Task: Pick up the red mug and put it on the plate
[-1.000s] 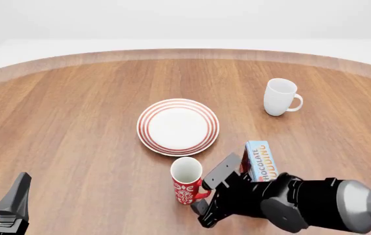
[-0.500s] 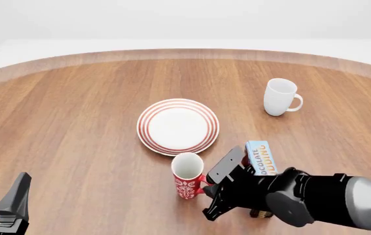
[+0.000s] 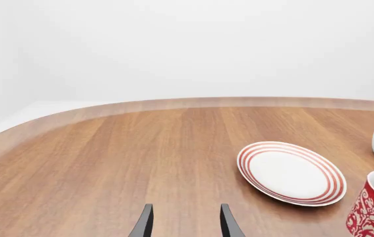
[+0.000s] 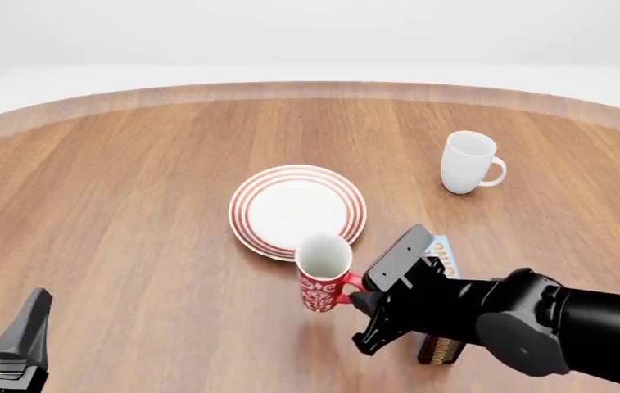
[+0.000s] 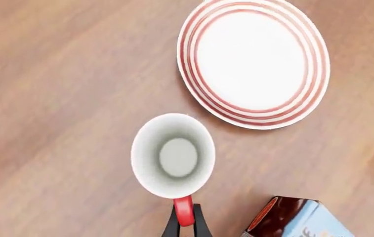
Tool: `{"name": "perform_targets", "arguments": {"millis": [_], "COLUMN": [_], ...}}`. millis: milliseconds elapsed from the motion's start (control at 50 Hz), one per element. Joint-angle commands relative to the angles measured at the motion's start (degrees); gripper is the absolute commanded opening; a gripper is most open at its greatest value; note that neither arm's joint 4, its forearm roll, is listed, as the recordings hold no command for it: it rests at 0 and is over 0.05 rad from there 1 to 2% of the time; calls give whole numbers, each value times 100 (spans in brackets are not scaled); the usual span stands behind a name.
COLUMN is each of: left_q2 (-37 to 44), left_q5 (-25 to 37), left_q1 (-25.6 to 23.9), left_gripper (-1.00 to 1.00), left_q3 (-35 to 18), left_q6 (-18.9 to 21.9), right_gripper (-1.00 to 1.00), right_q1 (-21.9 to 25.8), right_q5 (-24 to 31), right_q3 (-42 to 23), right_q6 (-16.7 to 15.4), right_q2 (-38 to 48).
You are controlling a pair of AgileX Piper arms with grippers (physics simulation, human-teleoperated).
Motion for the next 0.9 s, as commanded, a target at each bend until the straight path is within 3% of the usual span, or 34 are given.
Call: {"name": "perform_targets", "arguments": {"millis": [20, 340, 900], "left_q2": [0, 0, 0], "left_q5": [0, 0, 0], "left_q1": [0, 0, 0], "left_gripper": [100, 100, 100], "left_q3": [0, 0, 0], "left_q6": [0, 0, 0], "right_gripper": [-100, -100, -100], "right_q1": [-185, -366, -875], "right_q5": [169, 570, 192], "right_q3": [-197, -768, -1415], "right_q6": [-113, -403, -787], "right_q2": [-286, -372, 342]}}
